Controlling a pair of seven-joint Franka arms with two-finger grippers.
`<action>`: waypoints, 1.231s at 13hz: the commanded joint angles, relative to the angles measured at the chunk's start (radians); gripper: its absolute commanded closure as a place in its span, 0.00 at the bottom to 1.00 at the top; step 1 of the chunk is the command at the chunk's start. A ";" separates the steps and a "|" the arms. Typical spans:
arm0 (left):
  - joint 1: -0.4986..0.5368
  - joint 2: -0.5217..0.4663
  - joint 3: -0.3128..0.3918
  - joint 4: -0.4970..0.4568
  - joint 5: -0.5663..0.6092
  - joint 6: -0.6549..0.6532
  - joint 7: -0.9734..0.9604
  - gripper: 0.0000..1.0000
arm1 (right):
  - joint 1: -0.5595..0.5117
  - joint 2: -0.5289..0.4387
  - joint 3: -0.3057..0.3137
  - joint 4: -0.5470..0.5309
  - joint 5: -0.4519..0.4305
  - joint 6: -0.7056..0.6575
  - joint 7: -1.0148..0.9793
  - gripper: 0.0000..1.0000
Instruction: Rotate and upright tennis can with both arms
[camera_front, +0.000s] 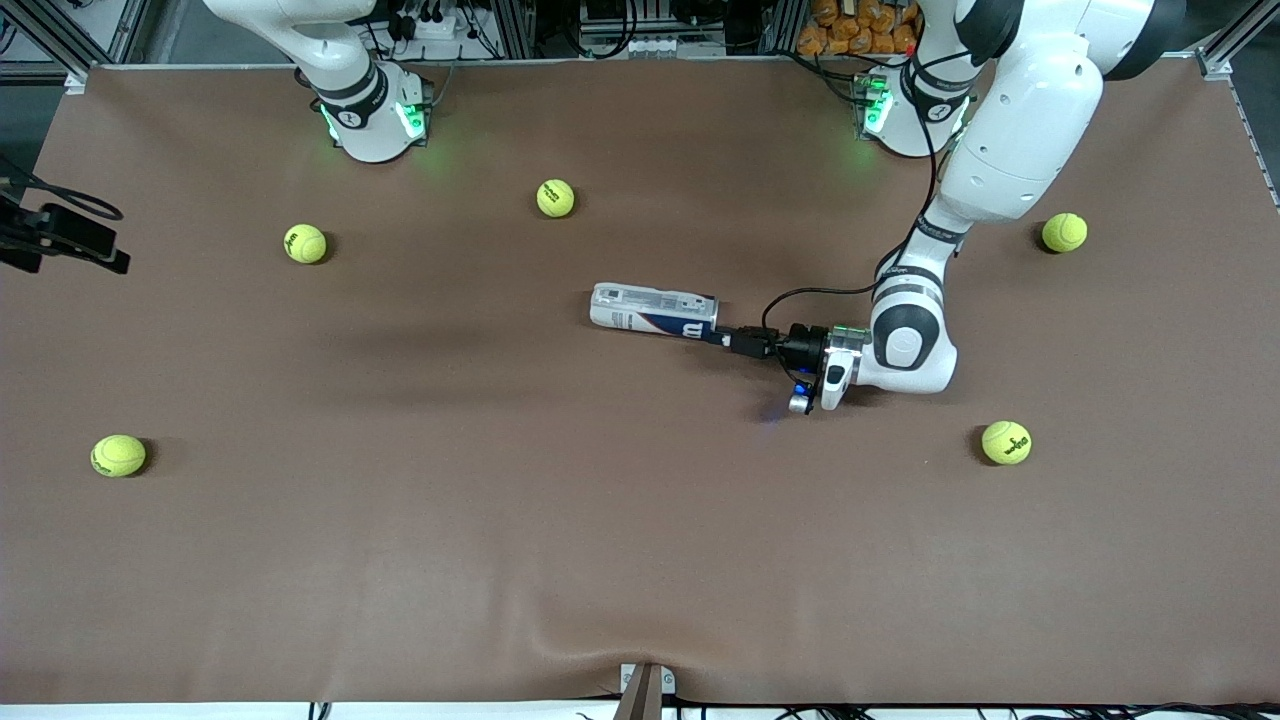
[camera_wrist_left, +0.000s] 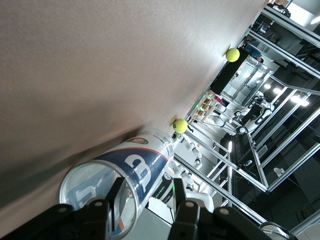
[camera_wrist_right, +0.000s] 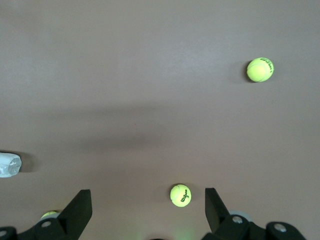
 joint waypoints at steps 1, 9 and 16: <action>-0.009 0.006 0.001 -0.024 -0.020 0.013 0.022 0.55 | -0.056 -0.052 0.025 -0.033 -0.016 -0.001 0.017 0.00; -0.037 0.009 0.001 -0.035 -0.028 0.013 0.020 0.56 | -0.074 -0.075 0.030 -0.045 -0.015 -0.044 0.075 0.00; -0.064 0.017 0.001 -0.026 -0.083 0.025 0.020 0.94 | -0.012 -0.065 0.033 -0.044 -0.013 -0.004 0.112 0.00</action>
